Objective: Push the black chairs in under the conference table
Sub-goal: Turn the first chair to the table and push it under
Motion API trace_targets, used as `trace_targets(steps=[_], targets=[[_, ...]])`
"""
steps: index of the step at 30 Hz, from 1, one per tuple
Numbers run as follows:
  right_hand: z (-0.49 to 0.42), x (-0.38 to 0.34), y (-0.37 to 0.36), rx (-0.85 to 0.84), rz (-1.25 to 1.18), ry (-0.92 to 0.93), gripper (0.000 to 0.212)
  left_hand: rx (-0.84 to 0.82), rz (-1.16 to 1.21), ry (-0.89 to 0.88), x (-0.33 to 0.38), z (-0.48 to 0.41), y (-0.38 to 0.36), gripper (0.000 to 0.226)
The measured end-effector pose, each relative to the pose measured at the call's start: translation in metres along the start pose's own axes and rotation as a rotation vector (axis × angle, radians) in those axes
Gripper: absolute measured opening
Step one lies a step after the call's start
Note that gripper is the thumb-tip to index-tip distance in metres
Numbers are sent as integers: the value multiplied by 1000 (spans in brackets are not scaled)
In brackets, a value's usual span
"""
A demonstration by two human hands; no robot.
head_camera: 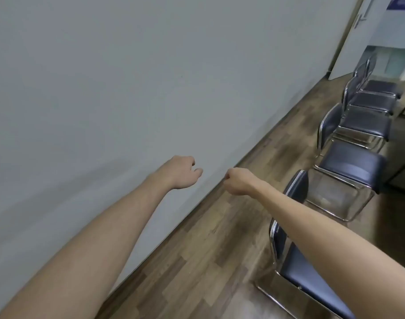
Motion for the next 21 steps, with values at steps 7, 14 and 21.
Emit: trace_targets(steps=[7,14,21], targets=[[12,14,-16,-58,33,-63,25,-99,-50,-59,13,-18,-24,51],[13,34,-43,-87,-80,-255,33,-212,-89,-191,21,-41,-42,36],[2,42,-76,-121,-119,-403,28,-317,-128,-295,10,-67,-59,35]])
Point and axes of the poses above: each hand's wrist, its own z-axis away from the middle knuckle, its own y-axis out of the back of the hand, x = y × z, the point moved 2 cm from there along -z, towards the middle knuckle, and after that the axes turned 9 degrees about z, right-handed, at the moved point
